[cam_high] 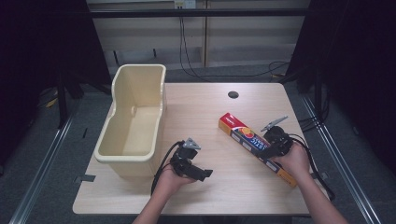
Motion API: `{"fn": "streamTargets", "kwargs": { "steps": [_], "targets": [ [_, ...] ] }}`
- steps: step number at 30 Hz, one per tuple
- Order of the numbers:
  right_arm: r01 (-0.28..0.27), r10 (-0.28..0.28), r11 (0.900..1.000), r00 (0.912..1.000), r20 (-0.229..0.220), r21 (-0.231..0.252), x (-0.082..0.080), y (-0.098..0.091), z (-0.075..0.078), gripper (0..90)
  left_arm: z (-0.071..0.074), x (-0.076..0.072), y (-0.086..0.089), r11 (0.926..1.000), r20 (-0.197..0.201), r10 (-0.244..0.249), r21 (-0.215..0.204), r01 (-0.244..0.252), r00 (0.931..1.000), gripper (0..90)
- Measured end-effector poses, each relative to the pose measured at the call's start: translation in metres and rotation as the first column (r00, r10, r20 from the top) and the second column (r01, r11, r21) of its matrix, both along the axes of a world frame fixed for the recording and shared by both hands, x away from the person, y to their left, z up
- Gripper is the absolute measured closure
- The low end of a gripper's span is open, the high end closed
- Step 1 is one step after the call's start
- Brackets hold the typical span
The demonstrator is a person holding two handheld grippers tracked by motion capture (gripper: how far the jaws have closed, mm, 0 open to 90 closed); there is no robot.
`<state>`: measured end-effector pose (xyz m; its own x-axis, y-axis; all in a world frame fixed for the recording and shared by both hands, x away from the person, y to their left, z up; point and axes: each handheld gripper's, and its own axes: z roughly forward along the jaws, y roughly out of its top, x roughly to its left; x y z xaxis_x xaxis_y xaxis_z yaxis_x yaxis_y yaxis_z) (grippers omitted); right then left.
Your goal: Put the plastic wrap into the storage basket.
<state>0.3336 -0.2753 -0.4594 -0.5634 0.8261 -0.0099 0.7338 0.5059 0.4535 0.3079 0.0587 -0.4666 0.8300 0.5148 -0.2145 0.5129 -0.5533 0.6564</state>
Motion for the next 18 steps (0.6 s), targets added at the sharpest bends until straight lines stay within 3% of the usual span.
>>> {"fn": "streamTargets", "kwargs": {
  "steps": [6,8,10,18],
  "targets": [
    [0.013,-0.013,0.9998,0.9999,0.002,-0.017,-0.0002,0.0014,-0.0031,25.3,0.0002,0.0003,-0.0007,1.0000,0.002,0.007,-0.004,-0.007,1.0000,5.5],
    [0.020,-0.019,0.9997,0.9997,0.014,-0.012,-0.0009,0.0022,-0.0042,35.1,-0.0005,0.0000,-0.0013,1.0000,0.007,0.008,-0.003,-0.008,0.9999,5.6],
    [0.016,-0.016,0.9999,0.9998,0.012,-0.001,-0.0010,0.0019,-0.0039,37.7,-0.0004,-0.0002,-0.0013,1.0000,0.007,0.006,0.001,-0.006,1.0000,5.6],
    [0.014,-0.014,0.9999,0.9998,-0.013,0.008,-0.0011,0.0010,-0.0026,40.4,0.0005,-0.0006,-0.0024,0.9999,0.007,0.008,0.009,-0.008,0.9999,5.6]
  ]
}}
